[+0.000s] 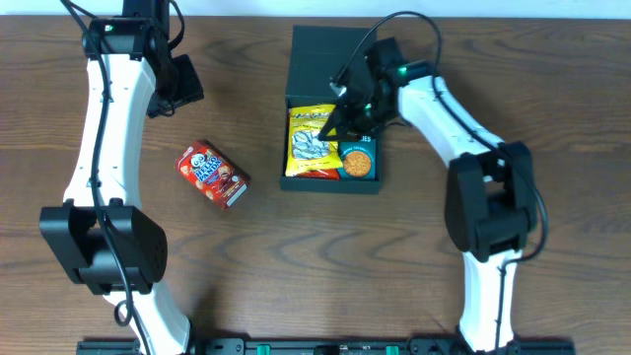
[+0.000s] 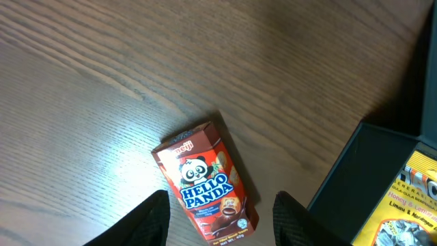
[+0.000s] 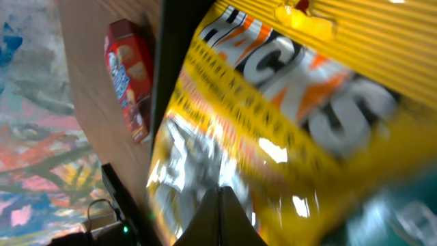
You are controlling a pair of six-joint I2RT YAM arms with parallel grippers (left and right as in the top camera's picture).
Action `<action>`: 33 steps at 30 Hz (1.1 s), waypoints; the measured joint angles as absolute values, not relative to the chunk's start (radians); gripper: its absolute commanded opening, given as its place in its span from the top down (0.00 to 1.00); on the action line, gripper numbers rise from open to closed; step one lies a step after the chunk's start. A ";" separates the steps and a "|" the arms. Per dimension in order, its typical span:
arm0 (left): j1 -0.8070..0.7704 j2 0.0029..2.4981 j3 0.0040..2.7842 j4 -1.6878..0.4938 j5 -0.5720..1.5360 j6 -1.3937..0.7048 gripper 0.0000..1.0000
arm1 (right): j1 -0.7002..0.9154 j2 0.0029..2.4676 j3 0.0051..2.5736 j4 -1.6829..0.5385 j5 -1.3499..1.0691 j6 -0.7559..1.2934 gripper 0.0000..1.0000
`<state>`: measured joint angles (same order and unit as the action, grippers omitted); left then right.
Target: Pack container
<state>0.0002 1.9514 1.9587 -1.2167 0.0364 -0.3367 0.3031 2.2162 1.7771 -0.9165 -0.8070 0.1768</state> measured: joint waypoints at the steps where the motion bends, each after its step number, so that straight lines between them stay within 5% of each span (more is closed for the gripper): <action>1: 0.000 1.951 1.959 -1.217 0.037 -0.337 0.50 | 0.294 2.197 1.779 -0.938 -0.807 0.159 0.99; 11: 0.000 1.951 1.959 -1.216 0.037 -0.337 0.50 | 0.238 2.098 1.802 -1.111 -0.813 -0.028 0.98; 33: 0.000 1.951 1.959 -1.198 0.037 -0.337 0.49 | 0.314 2.098 1.589 -0.977 -0.768 -0.081 0.98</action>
<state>0.0002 1.9514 1.9587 -1.1976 0.0368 -0.3367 0.3138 2.0979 1.5890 -0.9768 -0.7685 -0.0814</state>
